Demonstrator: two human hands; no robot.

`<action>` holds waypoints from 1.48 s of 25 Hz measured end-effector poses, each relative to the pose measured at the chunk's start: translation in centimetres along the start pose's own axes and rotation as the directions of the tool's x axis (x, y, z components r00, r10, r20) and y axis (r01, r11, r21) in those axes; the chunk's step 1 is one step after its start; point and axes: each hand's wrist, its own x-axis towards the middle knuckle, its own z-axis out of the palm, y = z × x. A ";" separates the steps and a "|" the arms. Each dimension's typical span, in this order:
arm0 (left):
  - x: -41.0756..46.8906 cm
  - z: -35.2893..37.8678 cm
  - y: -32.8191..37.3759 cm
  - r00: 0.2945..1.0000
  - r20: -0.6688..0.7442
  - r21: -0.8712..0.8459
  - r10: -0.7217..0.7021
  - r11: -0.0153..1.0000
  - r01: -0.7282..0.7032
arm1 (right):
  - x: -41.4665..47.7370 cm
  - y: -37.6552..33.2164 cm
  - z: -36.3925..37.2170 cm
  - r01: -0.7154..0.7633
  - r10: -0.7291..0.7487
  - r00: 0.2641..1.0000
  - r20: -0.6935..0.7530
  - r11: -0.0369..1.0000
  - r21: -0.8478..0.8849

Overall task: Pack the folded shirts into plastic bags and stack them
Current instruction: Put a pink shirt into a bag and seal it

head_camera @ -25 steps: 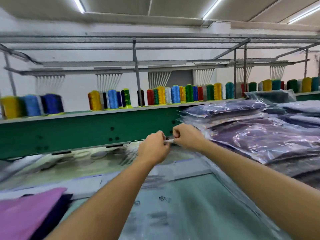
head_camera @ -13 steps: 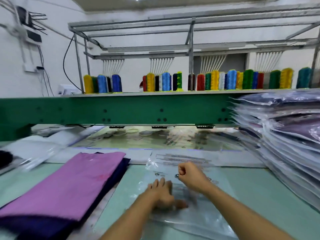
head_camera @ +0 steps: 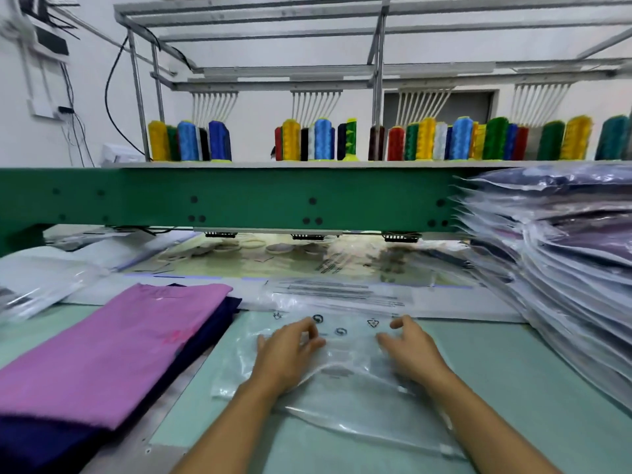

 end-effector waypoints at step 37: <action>-0.6 -3.4 -2.7 0.951 -0.307 0.153 -0.035 0.985 0.085 | 0.3 1.3 -3.5 -0.125 0.252 0.967 -0.044 0.614 0.779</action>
